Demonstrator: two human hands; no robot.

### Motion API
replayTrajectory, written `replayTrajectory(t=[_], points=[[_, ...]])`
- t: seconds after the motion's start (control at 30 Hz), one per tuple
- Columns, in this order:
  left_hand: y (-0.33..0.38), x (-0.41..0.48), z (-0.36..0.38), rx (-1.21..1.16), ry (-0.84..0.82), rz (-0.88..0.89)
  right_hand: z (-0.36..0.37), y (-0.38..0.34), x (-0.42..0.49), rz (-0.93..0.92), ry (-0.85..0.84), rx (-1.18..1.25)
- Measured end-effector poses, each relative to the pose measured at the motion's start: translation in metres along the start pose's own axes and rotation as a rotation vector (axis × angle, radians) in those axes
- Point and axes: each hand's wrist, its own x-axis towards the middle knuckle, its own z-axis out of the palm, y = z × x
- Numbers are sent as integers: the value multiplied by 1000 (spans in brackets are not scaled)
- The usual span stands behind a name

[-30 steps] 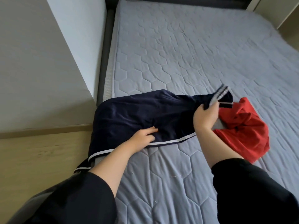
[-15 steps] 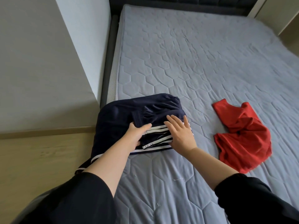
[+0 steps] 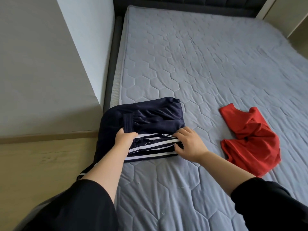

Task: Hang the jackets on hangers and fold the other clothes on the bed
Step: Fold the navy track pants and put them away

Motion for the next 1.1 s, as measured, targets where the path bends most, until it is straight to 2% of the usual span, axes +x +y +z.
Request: replayTrajectory(t=[0.1,0.17,0.2,0.27,0.3,0.37,0.47,0.5,0.6,0.7,0.8,0.87,0.97,1.1], points=[[1,-2,3,124,-51,69,-8,-9,25,-12,199,128],[0,-1,3,153,-79,114,-8,-9,57,146,267,181],[0,0,2,141,-94,122,-7,-5,75,264,234,180],[-2,1,0,113,-127,123,-7,9,103,483,63,146],[-4,2,-1,106,-141,122,-8,16,114,539,-9,123],[-6,5,-2,62,-164,120,-10,27,130,549,-100,63],[-4,6,0,-128,-169,48,-13,32,146,498,-222,19],[-2,7,1,-171,-148,-5,-16,32,151,490,-253,53],[-2,13,4,-179,-81,-93,-27,32,163,571,-262,351],[-5,15,6,-157,-69,-52,-36,41,173,689,-240,531],[-6,17,10,-103,-66,12,-42,46,183,772,-278,531],[-6,19,11,-108,-63,16,-39,45,189,782,-233,437],[-7,20,10,-135,-21,-16,-24,41,188,753,-58,317],[-7,22,10,-207,6,-40,-18,35,167,719,122,461]])
